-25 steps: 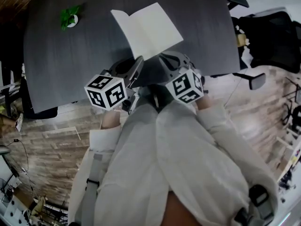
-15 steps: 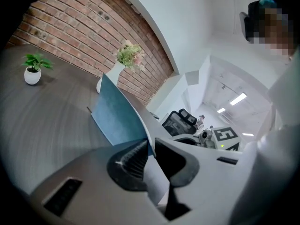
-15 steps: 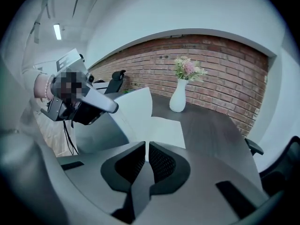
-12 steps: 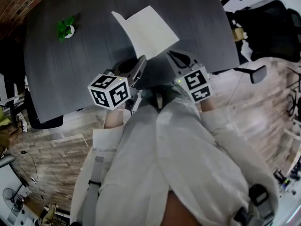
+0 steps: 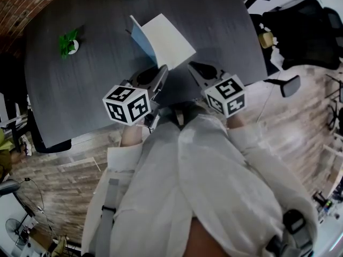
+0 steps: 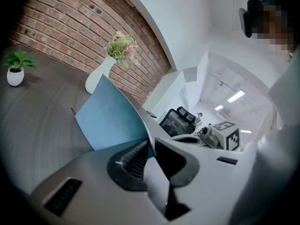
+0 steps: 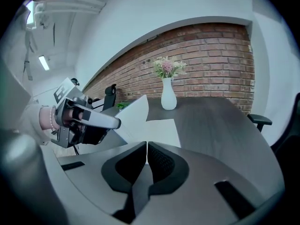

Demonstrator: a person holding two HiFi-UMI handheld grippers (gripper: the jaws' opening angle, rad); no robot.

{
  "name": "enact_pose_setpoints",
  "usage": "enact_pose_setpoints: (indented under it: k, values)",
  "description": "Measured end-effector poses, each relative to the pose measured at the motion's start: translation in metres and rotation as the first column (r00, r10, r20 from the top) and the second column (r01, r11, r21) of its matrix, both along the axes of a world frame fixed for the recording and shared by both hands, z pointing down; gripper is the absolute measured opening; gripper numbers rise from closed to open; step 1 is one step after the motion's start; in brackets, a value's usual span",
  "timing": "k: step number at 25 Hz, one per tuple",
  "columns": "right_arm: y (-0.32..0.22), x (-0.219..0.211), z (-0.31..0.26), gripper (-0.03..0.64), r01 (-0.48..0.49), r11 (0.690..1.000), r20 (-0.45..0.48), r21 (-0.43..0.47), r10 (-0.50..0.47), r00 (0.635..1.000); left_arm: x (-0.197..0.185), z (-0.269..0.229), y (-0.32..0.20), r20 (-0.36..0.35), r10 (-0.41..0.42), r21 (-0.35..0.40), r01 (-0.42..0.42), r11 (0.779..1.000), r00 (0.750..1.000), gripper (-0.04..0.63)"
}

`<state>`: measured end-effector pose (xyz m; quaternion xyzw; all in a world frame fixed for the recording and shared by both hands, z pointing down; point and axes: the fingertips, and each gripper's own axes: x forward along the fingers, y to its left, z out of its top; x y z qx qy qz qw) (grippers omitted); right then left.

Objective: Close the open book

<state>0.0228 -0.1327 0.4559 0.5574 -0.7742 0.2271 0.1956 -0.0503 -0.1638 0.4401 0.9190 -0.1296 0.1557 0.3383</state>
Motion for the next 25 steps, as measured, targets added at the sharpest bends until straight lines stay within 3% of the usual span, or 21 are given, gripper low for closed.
enact_pose_setpoints:
  k: [10, 25]
  values:
    - [-0.007, 0.026, -0.008, 0.006, 0.029, 0.999, 0.071, 0.028, -0.031, 0.997, 0.030, 0.007, -0.004, 0.028, -0.029, -0.029, 0.030, 0.999, 0.999, 0.046]
    - [-0.010, 0.068, 0.005, 0.005, 0.090, 0.996, 0.095, -0.014, -0.088, 0.991, 0.066, 0.027, -0.007, 0.111, -0.099, -0.046, 0.104, 0.994, 0.989, 0.046]
